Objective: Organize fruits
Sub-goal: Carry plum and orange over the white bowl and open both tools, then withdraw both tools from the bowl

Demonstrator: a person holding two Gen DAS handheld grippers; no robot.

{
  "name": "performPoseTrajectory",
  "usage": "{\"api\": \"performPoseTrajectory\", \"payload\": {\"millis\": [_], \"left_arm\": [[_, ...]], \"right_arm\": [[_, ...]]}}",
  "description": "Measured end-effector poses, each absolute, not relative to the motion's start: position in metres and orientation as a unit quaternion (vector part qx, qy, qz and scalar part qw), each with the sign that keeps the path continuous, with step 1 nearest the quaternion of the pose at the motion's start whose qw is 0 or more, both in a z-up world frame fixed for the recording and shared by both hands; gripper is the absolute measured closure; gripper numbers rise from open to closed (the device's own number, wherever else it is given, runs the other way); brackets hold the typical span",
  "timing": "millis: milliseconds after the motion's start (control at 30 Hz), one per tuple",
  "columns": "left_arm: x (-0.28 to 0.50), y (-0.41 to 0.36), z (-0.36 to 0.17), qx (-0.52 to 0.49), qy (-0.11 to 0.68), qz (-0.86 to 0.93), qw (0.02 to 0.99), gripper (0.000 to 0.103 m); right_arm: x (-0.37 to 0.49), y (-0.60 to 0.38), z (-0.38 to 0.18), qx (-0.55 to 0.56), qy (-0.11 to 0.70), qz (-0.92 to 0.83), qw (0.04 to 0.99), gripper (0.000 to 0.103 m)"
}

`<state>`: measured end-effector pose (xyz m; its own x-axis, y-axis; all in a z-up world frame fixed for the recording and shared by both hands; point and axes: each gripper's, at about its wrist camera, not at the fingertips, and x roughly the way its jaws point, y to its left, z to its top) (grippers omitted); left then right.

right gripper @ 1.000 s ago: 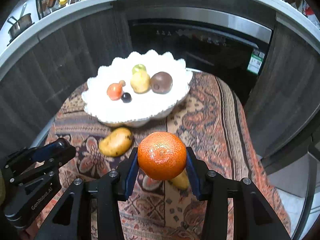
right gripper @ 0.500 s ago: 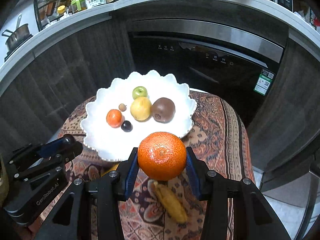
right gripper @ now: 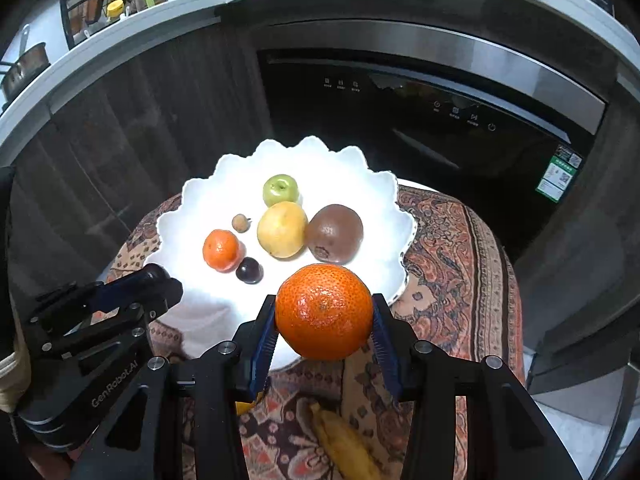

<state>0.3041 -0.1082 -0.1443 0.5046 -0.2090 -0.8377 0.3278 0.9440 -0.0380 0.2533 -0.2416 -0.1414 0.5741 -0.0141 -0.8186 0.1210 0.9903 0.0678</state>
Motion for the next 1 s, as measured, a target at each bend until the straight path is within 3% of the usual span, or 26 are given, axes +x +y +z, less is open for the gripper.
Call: {"api": "performPoseTrajectory", "payload": {"millis": [333,400,467,500,633,833,1000], "left_arm": [[0.317,-0.105,-0.160,0.053,0.487,-0.149,0.859,0.074],[0.318,-0.104,-0.159,0.052,0.488,-0.147,0.859,0.066],[0.317,-0.101,-0.156,0.047,0.483,-0.144,0.862,0.048],[0.316,-0.100,-0.155,0.048,0.480,-0.142,0.864,0.046],[0.313,-0.098,-0.149,0.051,0.476,-0.137,0.867,0.043],[0.307,-0.091,-0.138,0.045,0.467,-0.113,0.876,0.022],[0.297,-0.090,-0.123,0.049,0.454,-0.107,0.883,0.015]], "right_arm": [[0.272,-0.240,-0.162,0.058,0.482,-0.026,0.874,0.057],[0.273,-0.239,-0.162,0.058,0.482,-0.026,0.874,0.057],[0.273,-0.239,-0.161,0.059,0.479,-0.029,0.875,0.056],[0.273,-0.239,-0.159,0.062,0.476,-0.030,0.877,0.055],[0.268,-0.240,-0.148,0.062,0.458,-0.044,0.886,0.029],[0.263,-0.240,-0.132,0.048,0.443,-0.073,0.892,0.016],[0.252,-0.242,-0.121,0.044,0.437,-0.085,0.894,0.016]]}}
